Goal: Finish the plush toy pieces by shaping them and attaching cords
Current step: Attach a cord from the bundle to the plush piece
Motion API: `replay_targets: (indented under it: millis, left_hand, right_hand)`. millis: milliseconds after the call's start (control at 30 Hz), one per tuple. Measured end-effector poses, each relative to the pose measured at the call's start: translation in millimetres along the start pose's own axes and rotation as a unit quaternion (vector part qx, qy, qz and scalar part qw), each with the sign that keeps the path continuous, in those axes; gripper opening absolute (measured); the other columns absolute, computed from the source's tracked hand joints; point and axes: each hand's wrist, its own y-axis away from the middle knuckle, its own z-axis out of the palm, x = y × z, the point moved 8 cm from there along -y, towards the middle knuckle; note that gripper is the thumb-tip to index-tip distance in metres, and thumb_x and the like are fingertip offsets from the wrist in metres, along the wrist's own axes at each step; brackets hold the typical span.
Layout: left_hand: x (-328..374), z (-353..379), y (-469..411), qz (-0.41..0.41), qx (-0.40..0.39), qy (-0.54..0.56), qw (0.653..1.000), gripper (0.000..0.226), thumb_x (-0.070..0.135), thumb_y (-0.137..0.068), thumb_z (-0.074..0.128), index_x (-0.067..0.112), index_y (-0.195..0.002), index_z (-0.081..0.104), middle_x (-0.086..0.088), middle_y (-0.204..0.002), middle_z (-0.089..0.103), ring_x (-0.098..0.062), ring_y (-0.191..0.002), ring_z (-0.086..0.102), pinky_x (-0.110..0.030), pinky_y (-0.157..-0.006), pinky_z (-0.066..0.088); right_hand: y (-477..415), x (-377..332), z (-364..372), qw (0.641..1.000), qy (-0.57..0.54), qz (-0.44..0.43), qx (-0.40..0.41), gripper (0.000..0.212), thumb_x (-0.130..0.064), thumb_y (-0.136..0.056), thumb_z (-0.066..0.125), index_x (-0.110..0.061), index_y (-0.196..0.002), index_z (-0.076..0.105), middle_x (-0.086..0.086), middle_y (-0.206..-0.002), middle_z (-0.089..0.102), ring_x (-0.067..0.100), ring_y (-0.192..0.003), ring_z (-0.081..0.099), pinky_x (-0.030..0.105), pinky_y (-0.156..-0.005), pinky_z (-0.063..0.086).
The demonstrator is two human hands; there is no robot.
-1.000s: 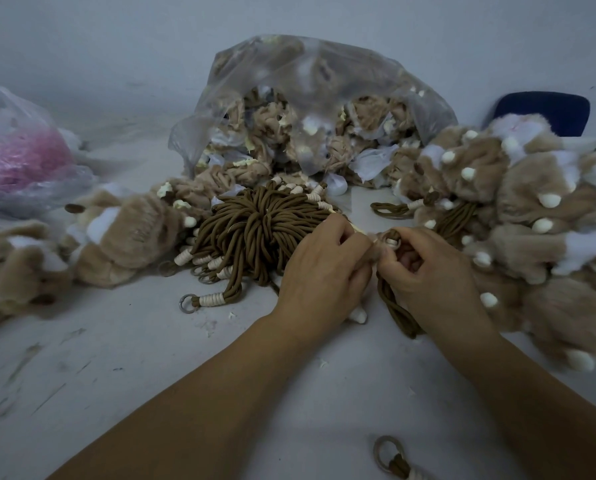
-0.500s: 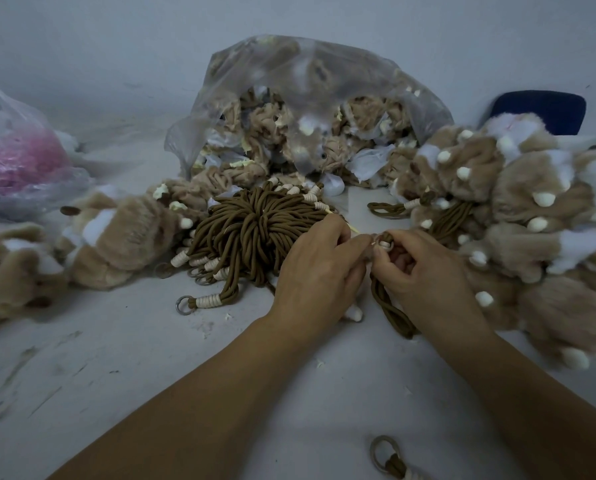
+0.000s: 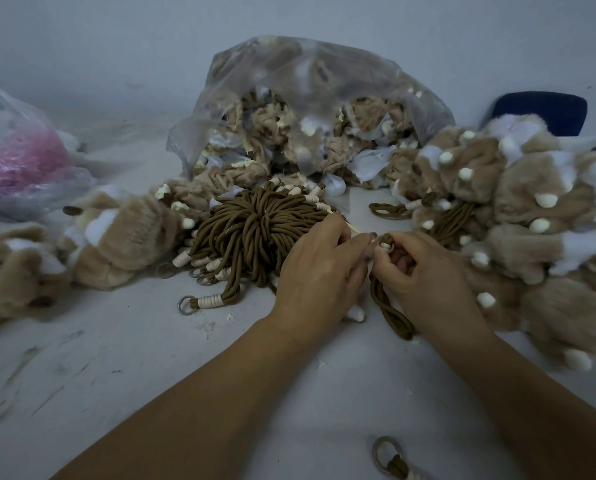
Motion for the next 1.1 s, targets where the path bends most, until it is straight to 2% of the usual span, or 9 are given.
replay_targets:
  millis: [200,333,567,700,833,1000,1100]
  left_hand:
    - [0.9,1.4,0.1,0.002,-0.002,-0.016,1.0,0.015,0.01,-0.09,0.061,0.004,-0.096,0.074,-0.012,-0.079,0.051,-0.021,-0.063,0.044,-0.033,-0.05,0.036]
    - [1.0,0.2,0.7,0.003,0.0,-0.015,1.0,0.016,0.006,-0.087,0.062,0.003,-0.097,0.074,-0.014,-0.079,0.052,-0.024,-0.062,0.046,-0.032,-0.049,0.036]
    - [1.4,0.7,0.4,0.002,-0.004,-0.014,1.0,0.017,0.01,-0.09,0.059,0.003,-0.095,0.074,-0.012,-0.079,0.05,-0.022,-0.063,0.044,-0.033,-0.05,0.035]
    - [1.3,2.0,1.0,0.002,-0.008,-0.016,1.0,0.011,0.005,-0.087,0.067,0.003,-0.096,0.074,-0.012,-0.079,0.051,-0.022,-0.063,0.045,-0.033,-0.05,0.035]
    - [0.8,2.2,1.2,0.0,-0.005,-0.011,1.0,0.011,0.006,-0.088,0.066,0.004,-0.096,0.074,-0.011,-0.08,0.051,-0.023,-0.064,0.046,-0.034,-0.05,0.038]
    - [-0.5,2.3,1.4,-0.001,-0.005,-0.012,1.0,0.019,0.014,-0.092,0.057,0.005,-0.096,0.074,-0.009,-0.08,0.05,-0.021,-0.065,0.045,-0.035,-0.049,0.038]
    - [-0.2,2.2,1.5,0.0,-0.006,-0.013,1.0,0.023,0.017,-0.092,0.054,0.006,-0.098,0.074,-0.008,-0.081,0.05,-0.019,-0.066,0.044,-0.032,-0.05,0.036]
  right_hand:
    - [1.7,-3.4,-1.3,1.0,0.015,-0.001,-0.005,0.032,-0.037,-0.081,0.051,-0.008,-0.086,0.065,0.002,-0.076,0.054,0.016,-0.071,0.049,0.035,-0.067,0.042]
    - [0.6,2.9,-4.8,1.0,0.007,0.022,0.008,0.033,-0.038,-0.08,0.051,-0.007,-0.083,0.064,0.0,-0.072,0.051,0.016,-0.067,0.048,0.037,-0.063,0.044]
    - [1.6,-0.8,-2.1,1.0,0.017,0.012,-0.003,0.024,-0.029,-0.084,0.057,-0.006,-0.085,0.065,0.003,-0.074,0.053,0.019,-0.069,0.049,0.041,-0.067,0.045]
    - [1.7,-1.3,-3.1,1.0,0.02,0.012,-0.006,0.028,-0.033,-0.083,0.055,-0.006,-0.085,0.065,0.002,-0.074,0.052,0.017,-0.07,0.048,0.039,-0.067,0.044]
    - [1.6,-1.9,-1.9,1.0,0.021,0.01,-0.01,0.027,-0.034,-0.083,0.055,-0.009,-0.086,0.065,-0.001,-0.073,0.052,0.014,-0.068,0.048,0.037,-0.065,0.044]
    - [1.7,-0.9,-0.6,0.999,0.033,-0.001,-0.012,0.027,-0.035,-0.083,0.054,-0.01,-0.084,0.064,-0.002,-0.072,0.051,0.012,-0.068,0.047,0.031,-0.064,0.041]
    - [2.6,-3.3,-0.3,0.999,0.044,-0.018,-0.014,0.025,-0.034,-0.083,0.054,-0.012,-0.081,0.063,-0.005,-0.071,0.048,0.011,-0.068,0.045,0.019,-0.061,0.037]
